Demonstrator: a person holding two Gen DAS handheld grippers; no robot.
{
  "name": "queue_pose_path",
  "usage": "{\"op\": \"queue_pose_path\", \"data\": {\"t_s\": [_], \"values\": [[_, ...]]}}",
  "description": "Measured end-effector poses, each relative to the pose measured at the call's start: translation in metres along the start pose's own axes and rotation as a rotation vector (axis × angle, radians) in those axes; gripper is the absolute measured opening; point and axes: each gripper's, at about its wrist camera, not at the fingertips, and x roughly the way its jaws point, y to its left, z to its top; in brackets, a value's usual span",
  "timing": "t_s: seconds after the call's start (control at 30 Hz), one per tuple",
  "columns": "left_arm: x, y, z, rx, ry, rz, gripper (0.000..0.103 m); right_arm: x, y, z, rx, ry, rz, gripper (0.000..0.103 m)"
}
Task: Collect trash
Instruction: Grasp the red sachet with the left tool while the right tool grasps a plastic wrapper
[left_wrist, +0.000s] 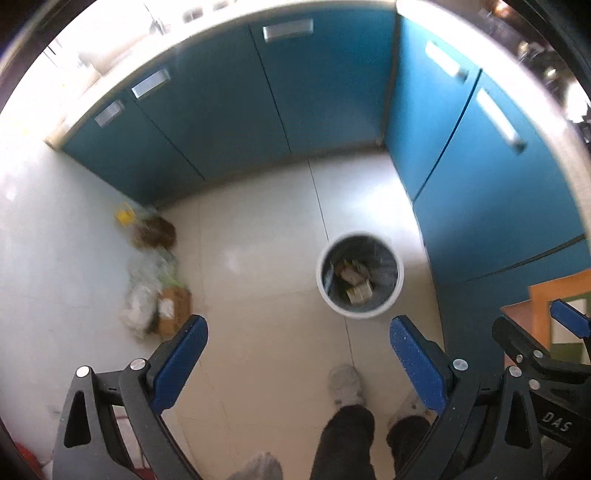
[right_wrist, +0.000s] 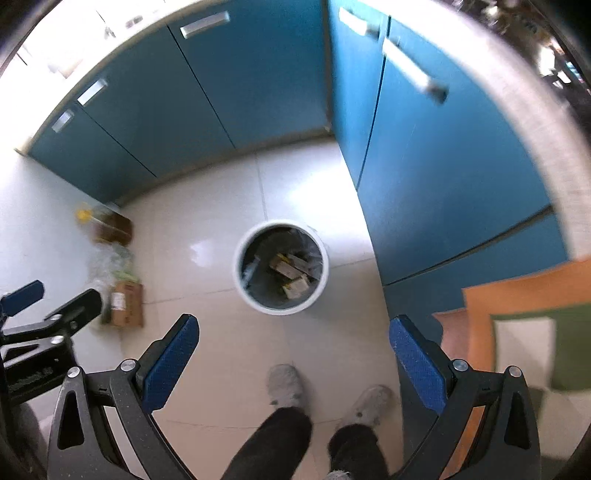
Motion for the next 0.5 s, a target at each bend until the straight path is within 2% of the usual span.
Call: {"op": "queue_pose_path", "data": {"t_s": [0.1, 0.2, 0.23, 0.3, 0.33, 0.4, 0.5], "values": [[-0.057, -0.007, 0.003, 0.035, -0.1, 0.015, 0.101, -0.065, -0.011, -0.004, 0.066, -0.072, 0.071, 0.103], [-0.108, -0.026, 0.011, 0.055, -0.213, 0.028, 0.101, -0.127, -0.04, -0.011, 0.17, -0.202, 0.145, 0.103], [-0.126, -0.038, 0.015, 0.059, -0.26, 0.017, 0.103, -0.146, -0.053, -0.014, 0.205, -0.252, 0.153, 0.103], [-0.147, -0.058, 0.024, 0.078, -0.3, -0.036, 0.103, -0.184, -0.09, -0.021, 0.286, -0.338, 0.21, 0.103], [-0.159, -0.08, 0.031, 0.101, -0.311, -0.057, 0.103, -0.196, -0.106, -0.022, 0.311, -0.358, 0.224, 0.103], [-0.172, -0.117, 0.039, 0.143, -0.319, -0.075, 0.103, -0.227, -0.15, -0.028, 0.374, -0.388, 0.168, 0.103], [-0.193, -0.207, 0.043, 0.264, -0.329, -0.1, 0.103, -0.263, -0.231, -0.053, 0.53, -0.409, 0.049, 0.103]]}}
